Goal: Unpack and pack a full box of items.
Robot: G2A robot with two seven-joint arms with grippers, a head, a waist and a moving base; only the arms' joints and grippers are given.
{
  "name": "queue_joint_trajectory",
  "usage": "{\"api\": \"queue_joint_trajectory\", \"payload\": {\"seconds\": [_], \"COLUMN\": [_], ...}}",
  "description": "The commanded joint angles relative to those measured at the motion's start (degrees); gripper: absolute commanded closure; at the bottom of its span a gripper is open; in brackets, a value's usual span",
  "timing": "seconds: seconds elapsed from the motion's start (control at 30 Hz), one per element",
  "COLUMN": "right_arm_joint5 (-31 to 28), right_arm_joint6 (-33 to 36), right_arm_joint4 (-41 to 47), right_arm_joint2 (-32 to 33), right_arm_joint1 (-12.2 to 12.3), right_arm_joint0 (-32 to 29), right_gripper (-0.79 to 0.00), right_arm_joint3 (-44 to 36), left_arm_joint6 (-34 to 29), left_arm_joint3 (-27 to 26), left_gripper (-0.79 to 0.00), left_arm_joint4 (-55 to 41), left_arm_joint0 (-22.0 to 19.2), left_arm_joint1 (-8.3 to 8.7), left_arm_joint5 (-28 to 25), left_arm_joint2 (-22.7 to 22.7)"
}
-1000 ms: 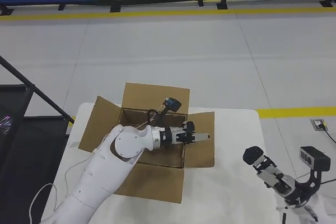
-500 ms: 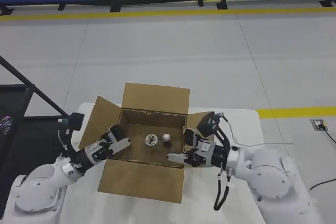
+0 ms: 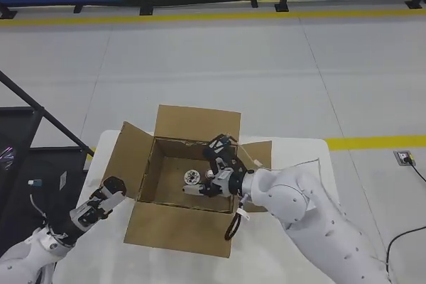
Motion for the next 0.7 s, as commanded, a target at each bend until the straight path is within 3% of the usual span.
{"api": "queue_joint_trajectory", "payload": {"seconds": [0.0,0.07,0.17,0.27,0.47,0.67], "right_arm_joint5": [-0.4,-1.3,4.3,7.6,4.9,4.8], "right_arm_joint6": [0.0,0.9,5.5,6.7,5.8,4.8], "right_arm_joint4": [-0.2,-3.5,-12.6,-16.4,-14.2,-12.7], "right_arm_joint2": [-0.4,-2.9,-9.7,-15.7,-22.9,-27.1], "right_arm_joint1": [0.0,-0.4,-2.0,-4.5,-9.9,-14.8], "right_arm_joint0": [0.0,1.3,7.0,12.8,20.6,24.6], "right_gripper": [-0.785,-0.785,-0.785,-0.785,-0.785,-0.785], "right_arm_joint3": [-0.1,1.6,6.4,14.3,30.5,43.3], "left_arm_joint6": [0.0,0.6,2.6,4.7,5.3,5.3], "left_arm_joint3": [0.0,-0.3,-0.1,0.9,2.0,2.0], "left_gripper": [-0.785,-0.785,-0.785,-0.785,-0.785,-0.785], "left_arm_joint4": [0.0,0.3,1.8,0.5,-3.3,-3.3], "left_arm_joint0": [0.0,0.1,-0.5,-0.8,0.6,0.6], "left_arm_joint1": [0.00,-0.01,0.07,0.12,0.44,0.44], "left_arm_joint5": [0.0,0.5,2.4,3.3,2.6,2.6], "left_arm_joint2": [0.0,0.5,1.3,1.3,-1.3,-1.3]}}
